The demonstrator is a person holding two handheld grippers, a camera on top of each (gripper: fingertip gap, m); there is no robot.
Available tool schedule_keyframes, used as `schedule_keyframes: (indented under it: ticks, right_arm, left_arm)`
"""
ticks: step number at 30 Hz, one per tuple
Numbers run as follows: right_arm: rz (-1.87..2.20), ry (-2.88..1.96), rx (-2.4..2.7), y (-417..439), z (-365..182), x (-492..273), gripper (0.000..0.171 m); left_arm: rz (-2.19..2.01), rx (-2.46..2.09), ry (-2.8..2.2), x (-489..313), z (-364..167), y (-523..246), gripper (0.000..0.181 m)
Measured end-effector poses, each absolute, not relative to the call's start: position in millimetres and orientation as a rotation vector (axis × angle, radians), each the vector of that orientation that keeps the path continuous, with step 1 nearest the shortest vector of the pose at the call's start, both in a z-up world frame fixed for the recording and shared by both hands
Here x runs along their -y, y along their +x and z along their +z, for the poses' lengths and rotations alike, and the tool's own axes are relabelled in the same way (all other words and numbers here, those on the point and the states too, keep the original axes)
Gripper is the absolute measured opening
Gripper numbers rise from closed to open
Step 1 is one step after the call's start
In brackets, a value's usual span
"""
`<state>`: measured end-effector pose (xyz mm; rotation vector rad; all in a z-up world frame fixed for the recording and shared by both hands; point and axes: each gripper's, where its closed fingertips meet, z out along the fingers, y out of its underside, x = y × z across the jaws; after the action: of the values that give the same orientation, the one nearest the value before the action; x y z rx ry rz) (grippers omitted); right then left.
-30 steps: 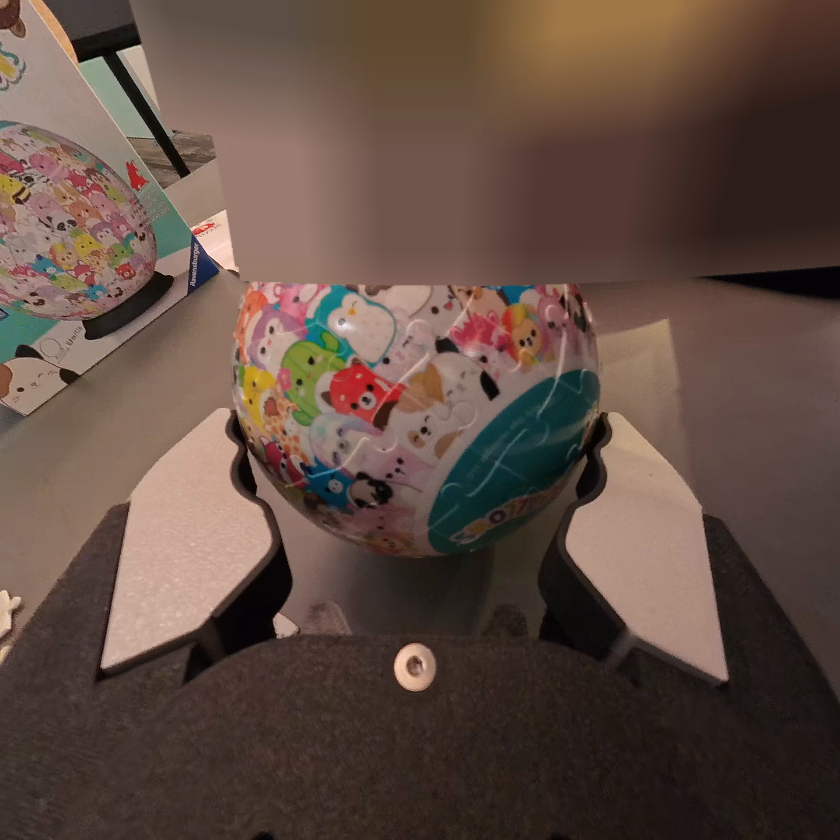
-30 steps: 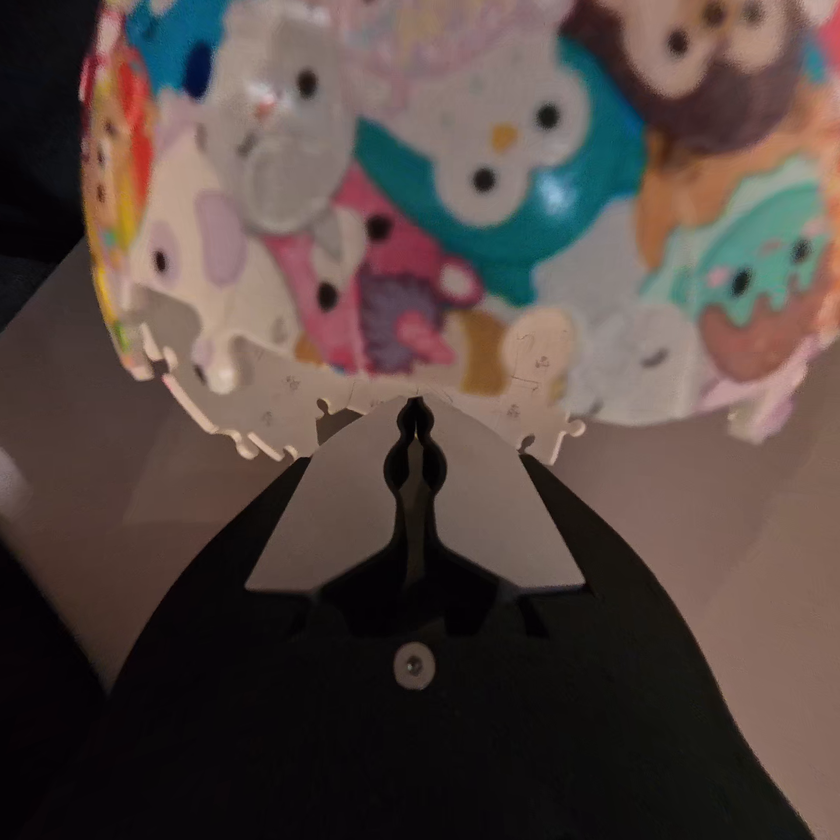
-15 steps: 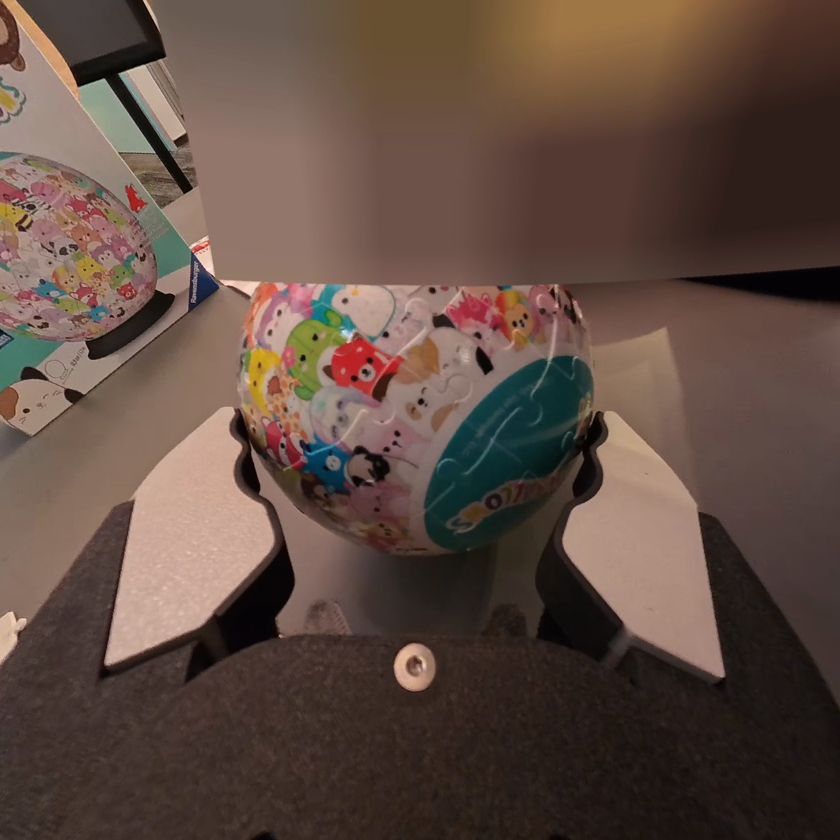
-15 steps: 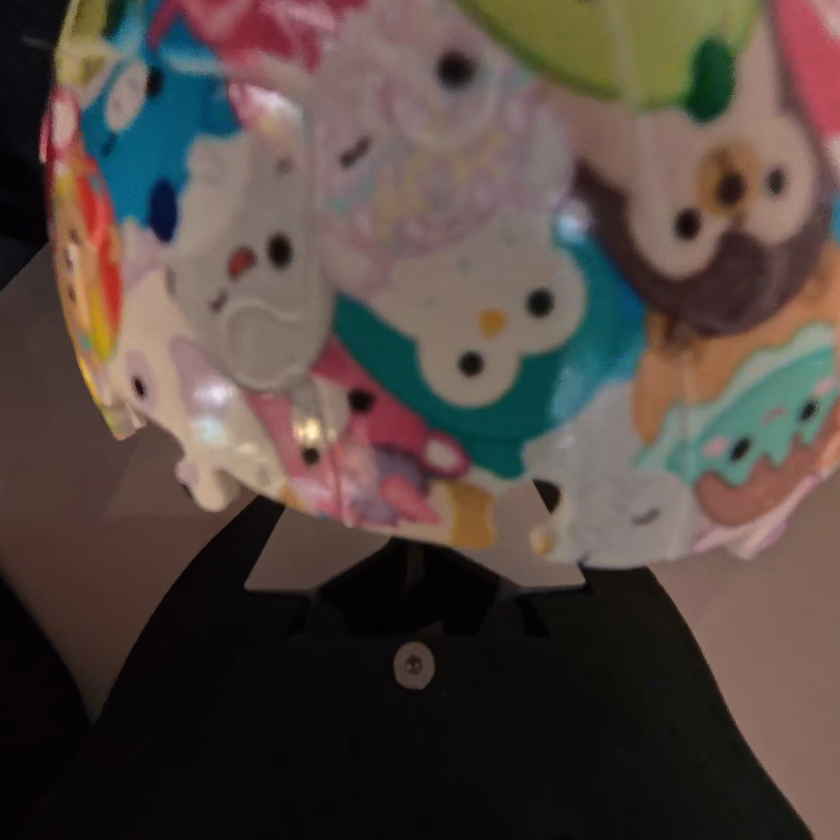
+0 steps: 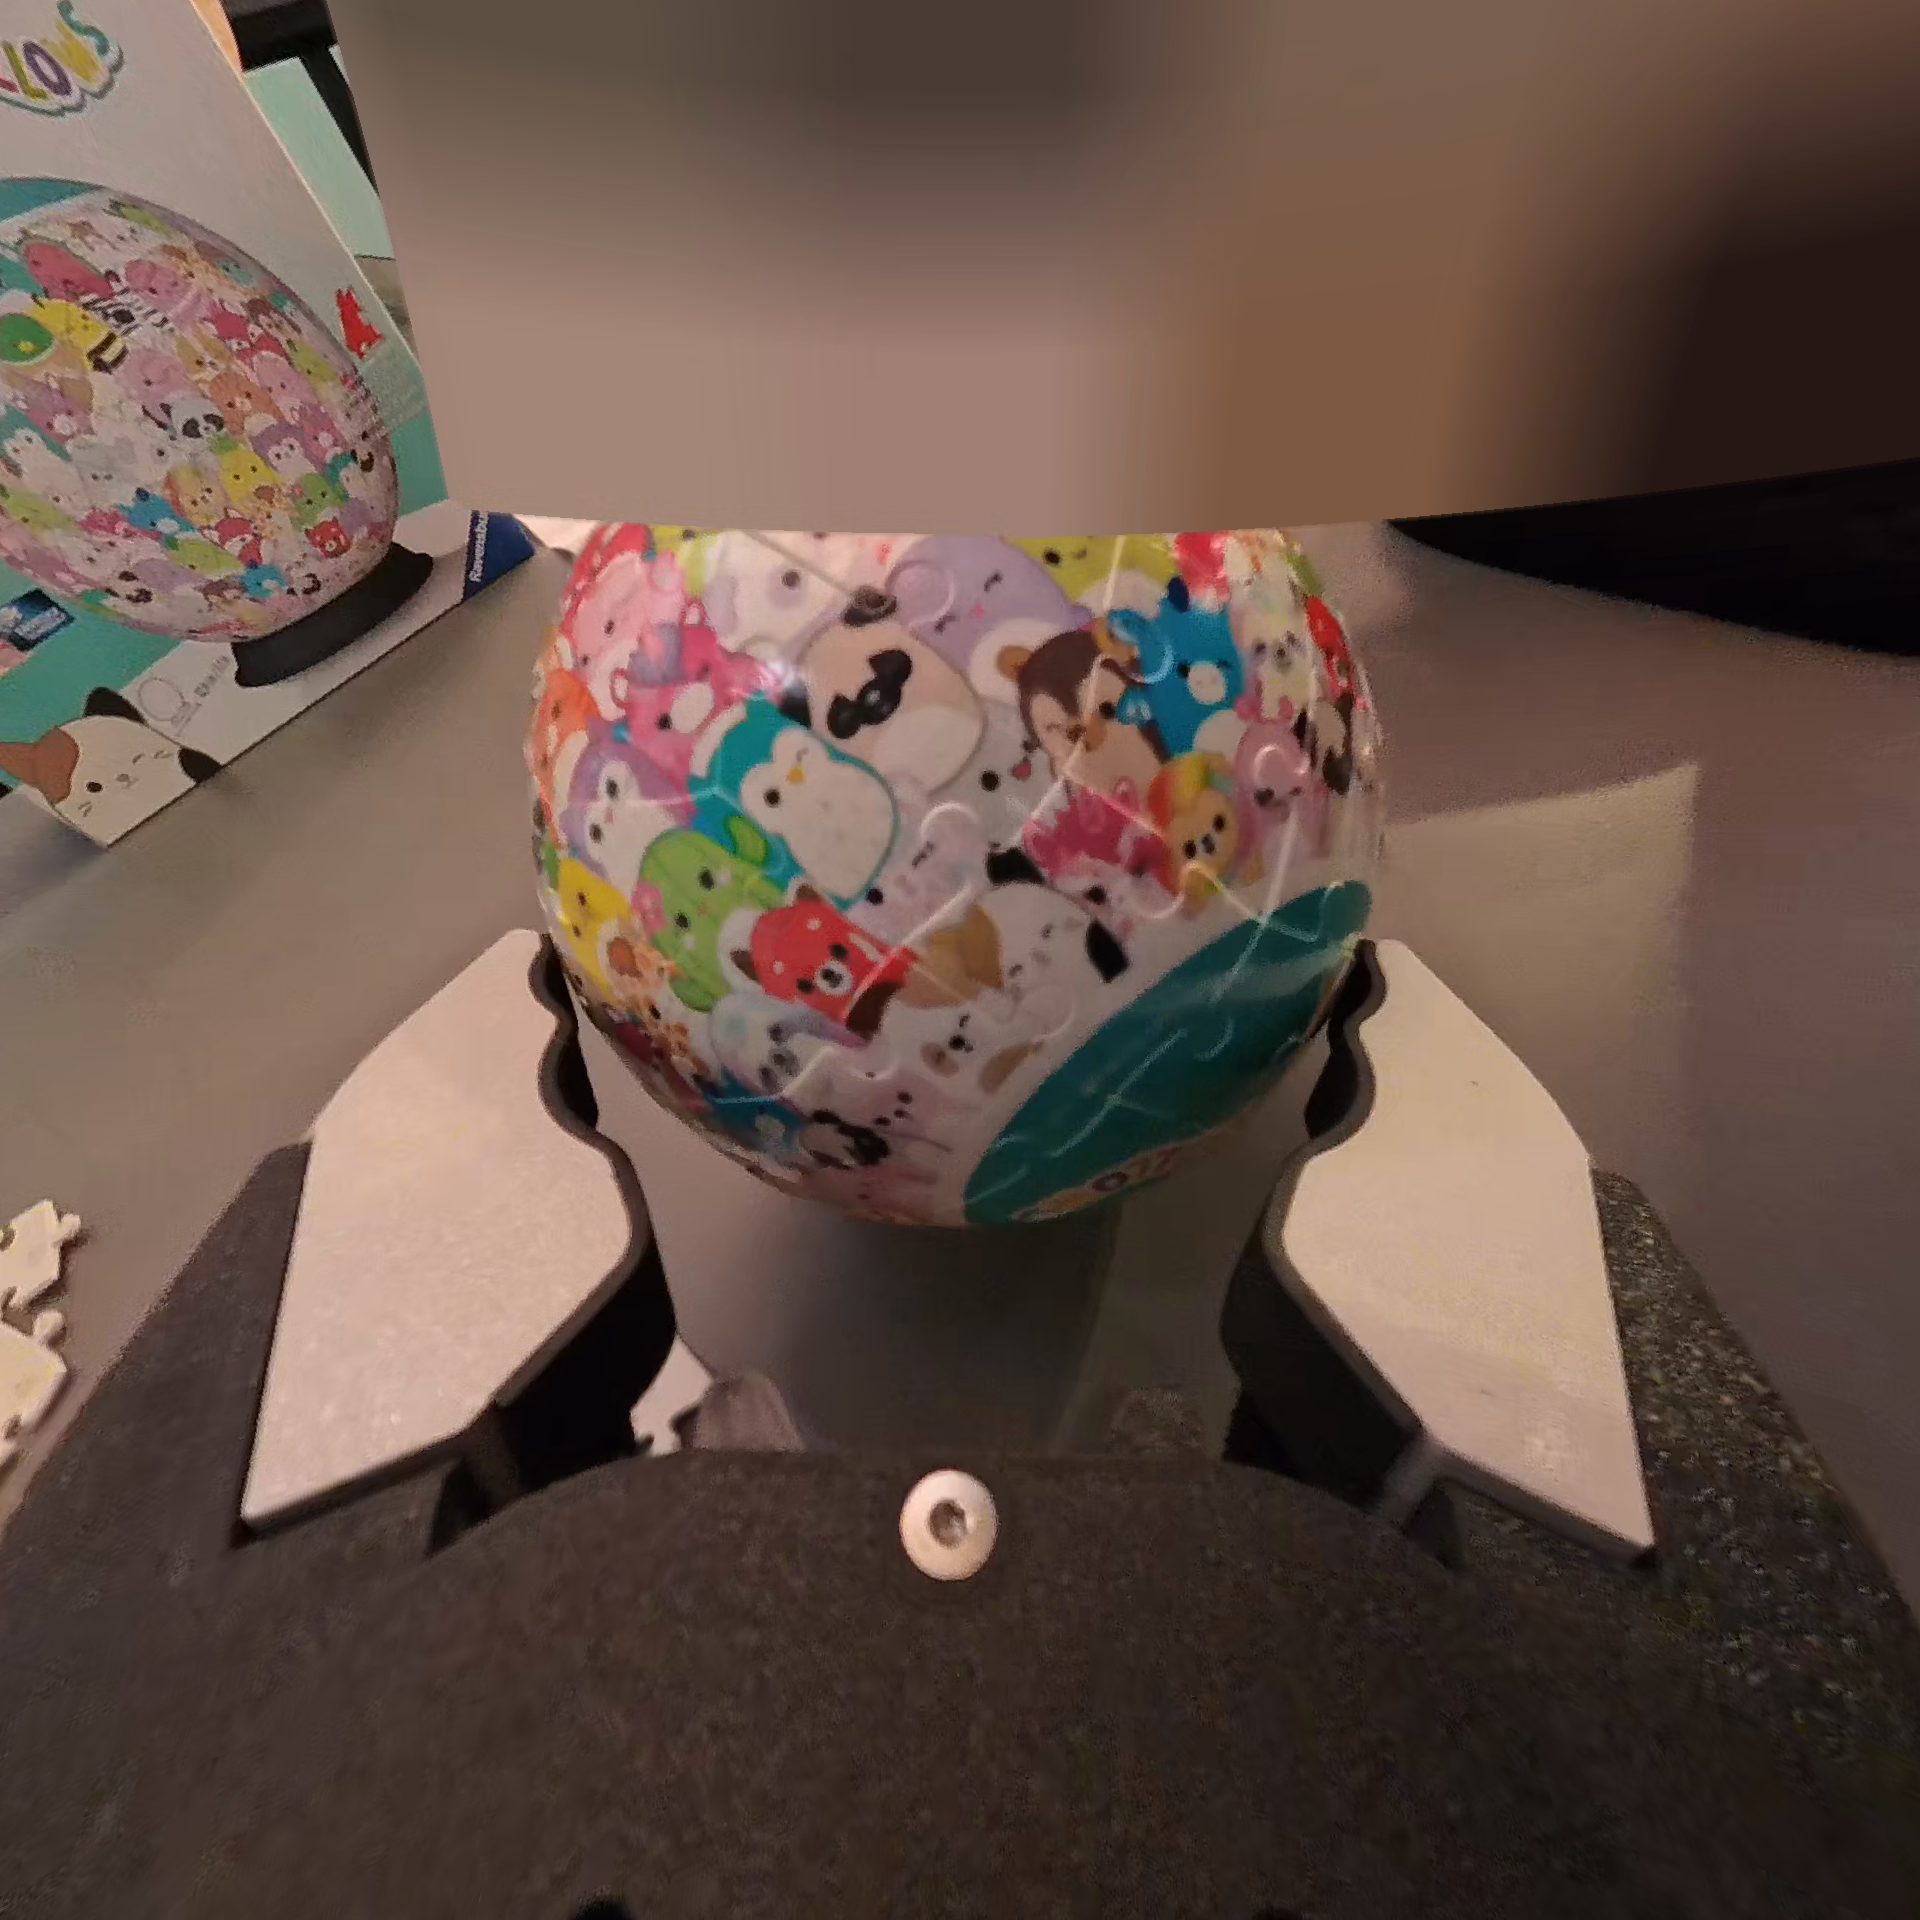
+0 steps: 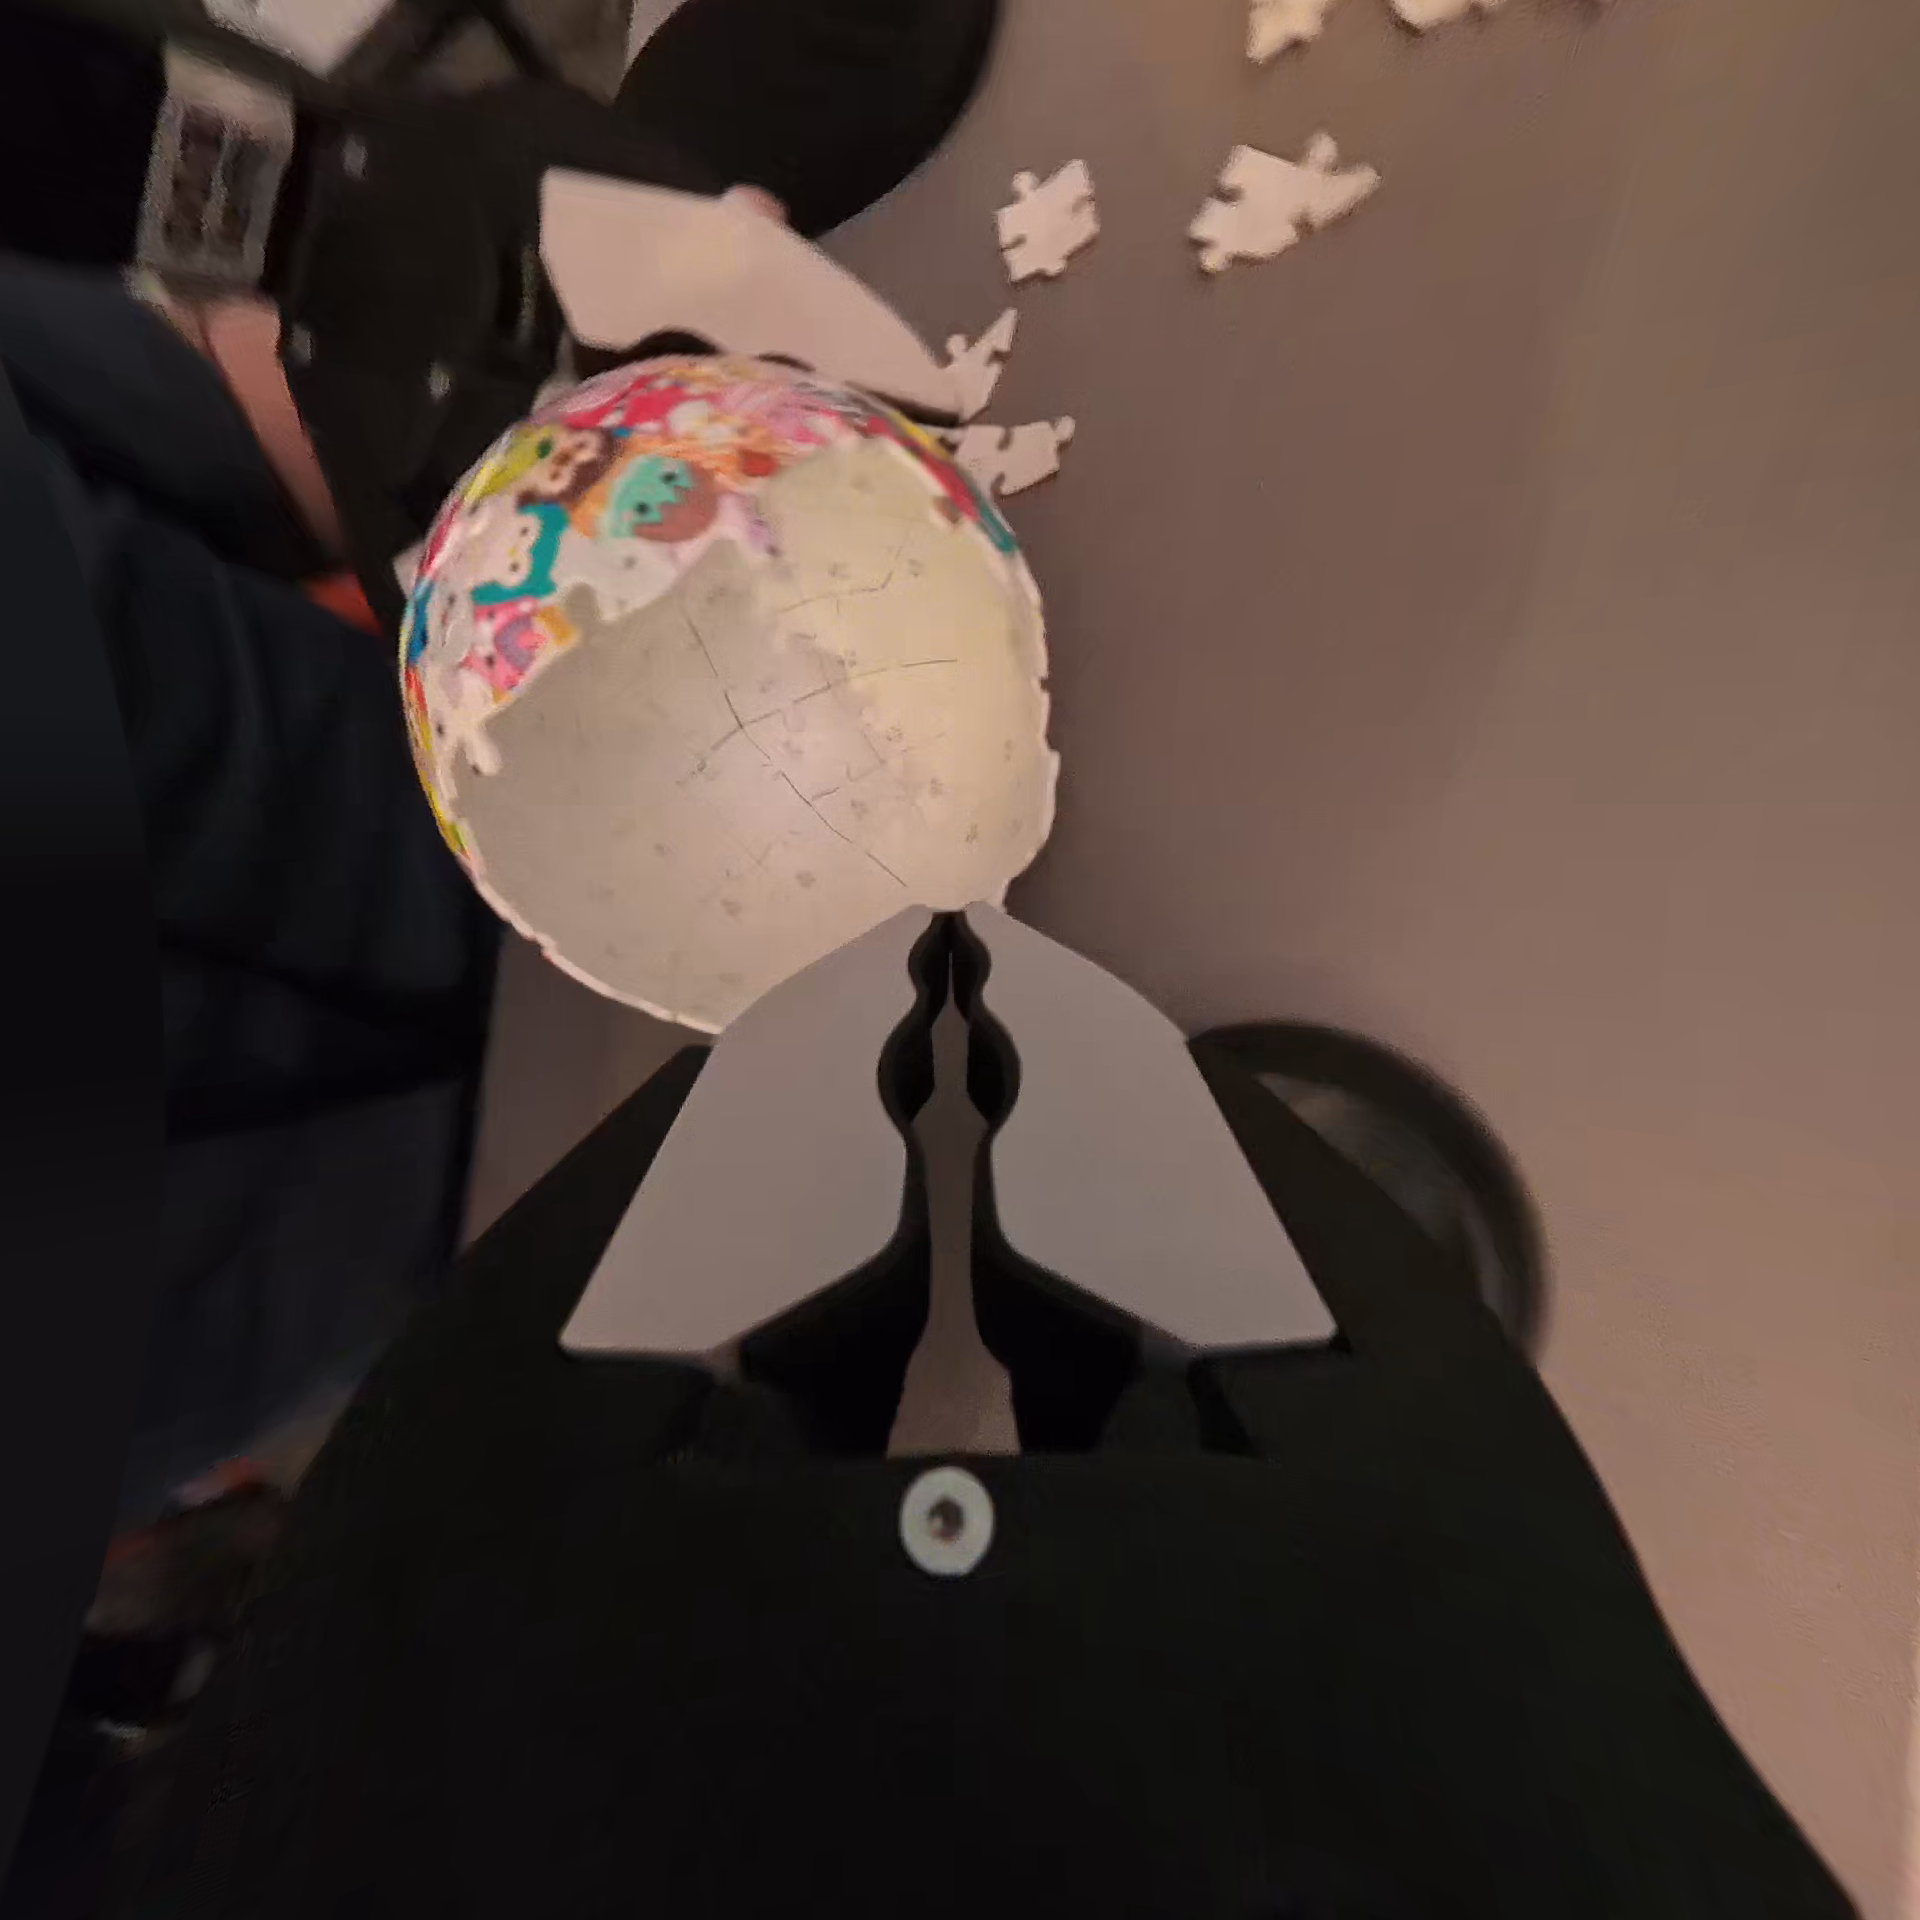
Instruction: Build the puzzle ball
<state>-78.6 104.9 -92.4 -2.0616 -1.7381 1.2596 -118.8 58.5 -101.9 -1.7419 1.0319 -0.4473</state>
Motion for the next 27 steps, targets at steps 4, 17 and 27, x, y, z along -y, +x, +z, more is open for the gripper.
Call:
schedule_keyframes:
  ticks: [4,17,27]
  right_arm:
    - [1.423,-2.358,1.488,-73,-99,-87,0.014]
    - [1.156,-2.769,1.195,-81,-127,-73,0.034]
    - [1.085,-2.916,1.154,-90,-136,-56,0.012]
  left_arm:
    - [-0.427,-0.996,-1.771,-56,-106,-126,0.134]
    - [-0.223,-0.993,-1.789,-46,-116,-139,0.134]
    - [-0.117,-1.018,-1.794,-42,-121,-142,0.133]
